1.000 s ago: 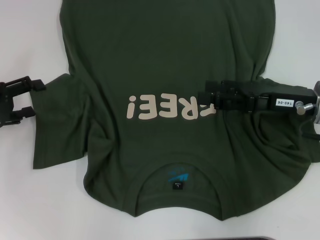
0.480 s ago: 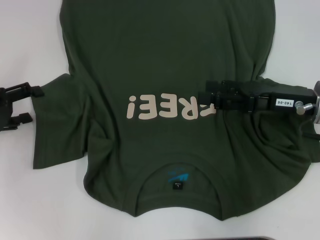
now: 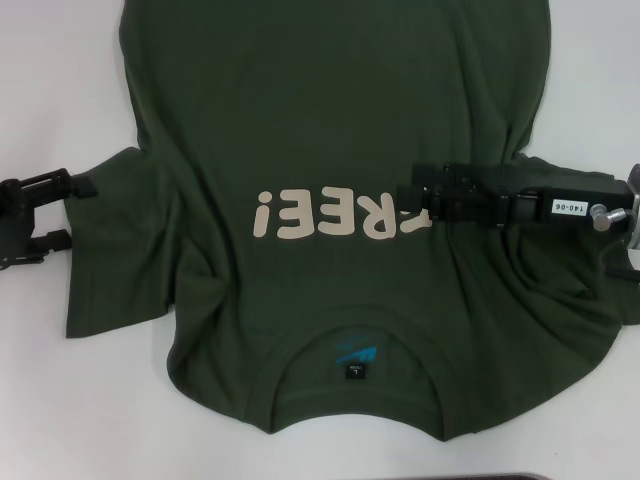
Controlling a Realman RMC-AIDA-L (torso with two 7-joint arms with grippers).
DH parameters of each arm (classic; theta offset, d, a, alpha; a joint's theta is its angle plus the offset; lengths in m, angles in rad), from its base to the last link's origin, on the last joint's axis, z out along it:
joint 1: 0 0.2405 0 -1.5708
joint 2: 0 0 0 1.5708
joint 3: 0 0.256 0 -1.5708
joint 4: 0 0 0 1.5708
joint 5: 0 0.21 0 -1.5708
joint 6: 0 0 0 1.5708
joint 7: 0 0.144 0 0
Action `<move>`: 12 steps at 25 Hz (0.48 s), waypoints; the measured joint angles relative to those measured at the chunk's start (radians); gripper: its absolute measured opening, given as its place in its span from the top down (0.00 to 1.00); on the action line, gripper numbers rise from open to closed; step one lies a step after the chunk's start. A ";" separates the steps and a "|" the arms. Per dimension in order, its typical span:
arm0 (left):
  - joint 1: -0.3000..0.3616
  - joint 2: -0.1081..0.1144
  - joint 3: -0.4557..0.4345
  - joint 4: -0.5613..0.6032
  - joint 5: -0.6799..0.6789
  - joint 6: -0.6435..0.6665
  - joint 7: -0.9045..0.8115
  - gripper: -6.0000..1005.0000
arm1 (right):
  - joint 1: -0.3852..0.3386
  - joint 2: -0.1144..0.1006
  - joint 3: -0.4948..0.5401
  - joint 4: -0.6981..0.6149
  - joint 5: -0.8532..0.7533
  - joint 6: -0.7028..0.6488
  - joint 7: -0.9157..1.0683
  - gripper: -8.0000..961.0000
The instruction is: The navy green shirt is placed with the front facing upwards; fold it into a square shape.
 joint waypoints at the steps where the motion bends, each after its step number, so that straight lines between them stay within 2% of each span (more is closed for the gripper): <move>1: -0.001 0.000 0.000 0.003 0.000 -0.002 0.000 0.14 | 0.000 0.000 0.000 0.000 0.000 0.000 0.000 0.05; 8: -0.010 0.000 0.004 0.019 0.000 -0.011 0.001 0.14 | -0.002 0.000 -0.001 0.000 0.000 0.000 0.000 0.05; 12: -0.022 -0.001 0.035 0.033 0.000 -0.027 0.000 0.15 | -0.004 0.000 -0.002 0.000 0.000 0.000 0.000 0.05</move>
